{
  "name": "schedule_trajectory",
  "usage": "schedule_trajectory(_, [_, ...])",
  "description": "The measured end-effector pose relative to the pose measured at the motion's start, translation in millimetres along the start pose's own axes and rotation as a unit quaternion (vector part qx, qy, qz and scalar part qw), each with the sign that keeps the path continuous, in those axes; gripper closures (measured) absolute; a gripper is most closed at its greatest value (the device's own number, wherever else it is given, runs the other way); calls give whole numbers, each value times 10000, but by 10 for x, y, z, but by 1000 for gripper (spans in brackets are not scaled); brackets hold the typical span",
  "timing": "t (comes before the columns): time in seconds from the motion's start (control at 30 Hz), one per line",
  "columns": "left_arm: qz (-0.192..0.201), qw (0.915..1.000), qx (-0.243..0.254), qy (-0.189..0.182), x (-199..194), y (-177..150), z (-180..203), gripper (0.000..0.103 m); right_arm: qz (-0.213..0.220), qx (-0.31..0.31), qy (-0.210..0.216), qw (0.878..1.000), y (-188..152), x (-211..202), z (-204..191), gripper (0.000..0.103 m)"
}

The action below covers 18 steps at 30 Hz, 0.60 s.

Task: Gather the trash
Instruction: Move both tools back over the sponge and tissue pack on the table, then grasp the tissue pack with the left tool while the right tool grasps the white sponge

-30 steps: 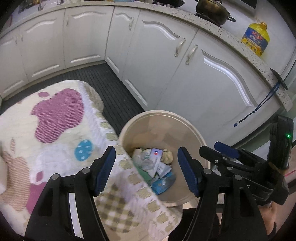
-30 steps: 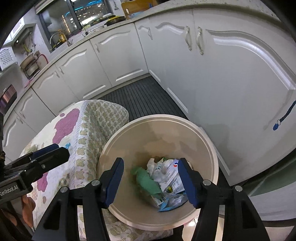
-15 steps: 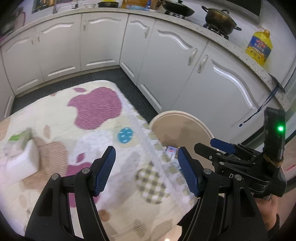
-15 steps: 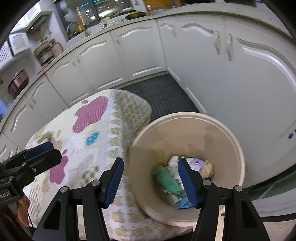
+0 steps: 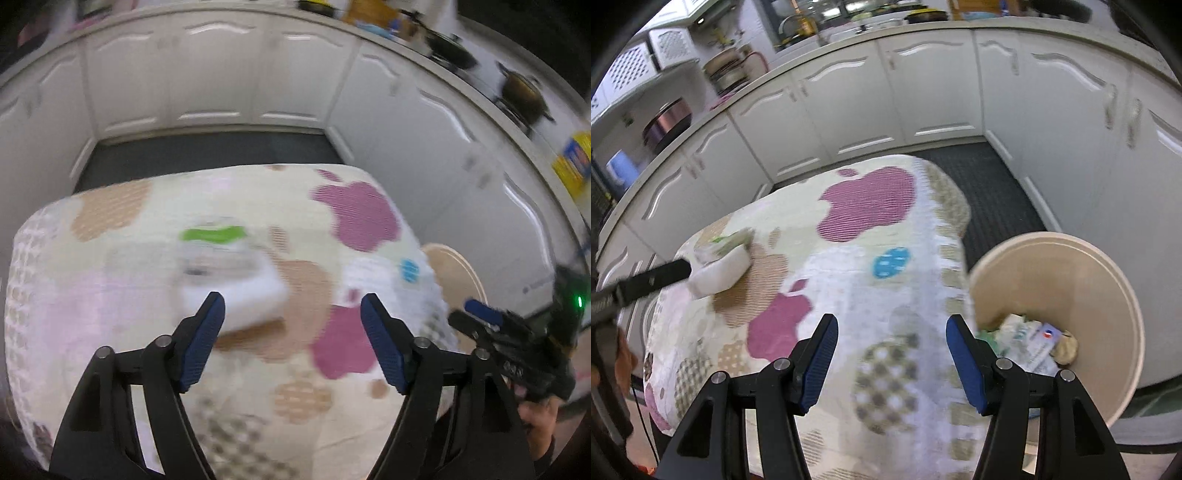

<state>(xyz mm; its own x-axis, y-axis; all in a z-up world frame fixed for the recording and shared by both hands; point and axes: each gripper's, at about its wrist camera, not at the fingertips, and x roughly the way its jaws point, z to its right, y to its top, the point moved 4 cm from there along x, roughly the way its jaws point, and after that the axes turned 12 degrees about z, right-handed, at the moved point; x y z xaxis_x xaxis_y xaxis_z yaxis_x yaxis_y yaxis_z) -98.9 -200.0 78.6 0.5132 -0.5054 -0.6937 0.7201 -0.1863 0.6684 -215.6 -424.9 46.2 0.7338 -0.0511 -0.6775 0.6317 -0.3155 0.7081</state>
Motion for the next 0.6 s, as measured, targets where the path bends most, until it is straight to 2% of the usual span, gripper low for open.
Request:
schedule_trajectory(0.1, [-105,9990,-428,79,80,90,-329,27,-75,-89,161,9998,0,93,-180,44])
schedule_trajectory(0.23, [-210,9974,-651,233,268,188,-594,27,-178,-264,302,9990,-5,220,-397,44])
schedule_trajectory(0.33, [-378,9960,-776,245,477,226,-685,27,-234,-379,384,9983,-12,300,-515,44])
schedule_trajectory(0.5, [-576,9920,-1124,16,757,260,-720,29,-325,-448,537,9970,0,448,-666,44])
schedule_trajectory(0.57, [-607,9919,-1119,-37,827,254,-706,48,-353,-487,627,9962,9,502,-722,44])
schedule_trajectory(0.6, [-652,9923,-1054,-34,858,252,-688,63,-357,-504,663,9959,15,516,-740,44])
